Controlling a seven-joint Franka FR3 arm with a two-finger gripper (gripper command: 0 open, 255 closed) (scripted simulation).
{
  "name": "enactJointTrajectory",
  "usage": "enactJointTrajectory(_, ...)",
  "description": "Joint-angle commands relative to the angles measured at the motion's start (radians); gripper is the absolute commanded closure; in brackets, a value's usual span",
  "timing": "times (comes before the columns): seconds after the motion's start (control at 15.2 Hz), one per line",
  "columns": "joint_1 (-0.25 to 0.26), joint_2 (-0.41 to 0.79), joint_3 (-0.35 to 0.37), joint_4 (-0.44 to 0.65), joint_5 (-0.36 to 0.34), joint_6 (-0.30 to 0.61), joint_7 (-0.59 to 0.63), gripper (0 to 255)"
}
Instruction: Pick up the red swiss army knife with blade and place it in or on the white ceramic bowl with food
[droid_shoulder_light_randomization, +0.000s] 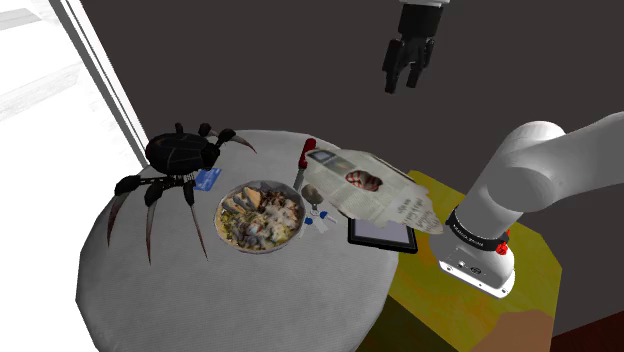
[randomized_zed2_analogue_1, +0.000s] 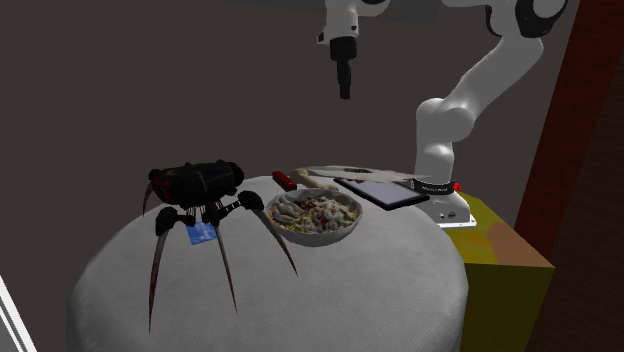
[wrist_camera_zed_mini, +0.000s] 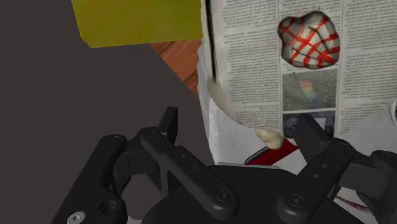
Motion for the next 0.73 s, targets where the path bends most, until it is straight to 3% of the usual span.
enactJointTrajectory(0.0,0.000,0.000,0.000,0.000,0.000,0.000,0.000,0)
enactJointTrajectory(0.66,-0.062,0.209,0.258,-0.068,0.115,0.352,0.502,0)
